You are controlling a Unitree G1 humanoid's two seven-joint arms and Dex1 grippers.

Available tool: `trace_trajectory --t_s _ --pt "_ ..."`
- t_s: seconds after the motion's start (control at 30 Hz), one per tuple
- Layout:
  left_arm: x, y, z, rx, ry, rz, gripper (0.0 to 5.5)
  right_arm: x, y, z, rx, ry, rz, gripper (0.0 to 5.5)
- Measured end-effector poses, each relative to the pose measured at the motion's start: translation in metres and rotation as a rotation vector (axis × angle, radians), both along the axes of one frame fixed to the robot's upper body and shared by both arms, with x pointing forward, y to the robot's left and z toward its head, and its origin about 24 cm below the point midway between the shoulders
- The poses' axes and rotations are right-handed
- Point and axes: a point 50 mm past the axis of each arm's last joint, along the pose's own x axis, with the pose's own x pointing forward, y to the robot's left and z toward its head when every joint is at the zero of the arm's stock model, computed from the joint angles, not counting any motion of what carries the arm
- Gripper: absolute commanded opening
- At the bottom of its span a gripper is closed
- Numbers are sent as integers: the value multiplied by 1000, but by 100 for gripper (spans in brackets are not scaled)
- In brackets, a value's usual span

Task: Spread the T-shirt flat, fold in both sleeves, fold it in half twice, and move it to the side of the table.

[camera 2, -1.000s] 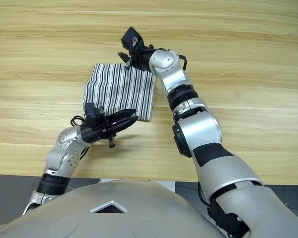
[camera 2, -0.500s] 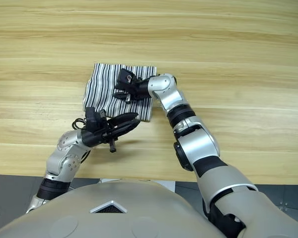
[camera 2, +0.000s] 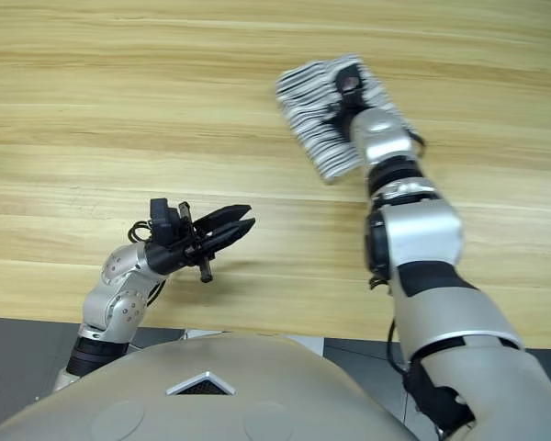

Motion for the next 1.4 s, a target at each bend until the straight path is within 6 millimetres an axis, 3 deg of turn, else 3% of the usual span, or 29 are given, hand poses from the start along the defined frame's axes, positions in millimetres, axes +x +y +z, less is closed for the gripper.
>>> trace_trajectory --t_s 0.1,0.17,0.27,0.37,0.5,0.63,0.73,0.87,0.93,1.03,1.13,1.27,1.4 --pt "4 6 1 1 -4 36 112 -11 -65 13 -73 -32 -205 144" --pt "5 9 2 -2 -5 53 112 -23 -95 15 -100 -35 -302 144" --pt "7 16 2 -3 -7 80 112 -36 -117 13 -112 -33 -376 144" --pt "9 21 3 0 -11 102 112 -34 -116 16 -55 -84 -383 144" --pt "14 30 5 7 -18 152 112 -22 -101 25 18 -213 -323 144" --pt "29 45 16 14 -55 280 112 11 -54 89 257 -649 -73 144" --pt "47 57 23 58 -87 454 112 10 -22 108 357 -814 88 144" --pt "55 64 19 221 -117 607 112 -22 8 75 436 -814 169 144" --pt "54 63 11 318 -131 654 112 -52 25 44 490 -769 160 144" --pt "46 67 1 398 -133 746 112 -92 37 13 528 -746 60 144" --pt "34 77 -8 436 -120 825 112 -127 43 -2 526 -787 -26 144" --pt "27 86 -13 484 -137 904 112 -149 40 -5 455 -804 -44 144" --pt "26 80 -14 506 -171 917 112 -167 36 -1 373 -823 -48 144"
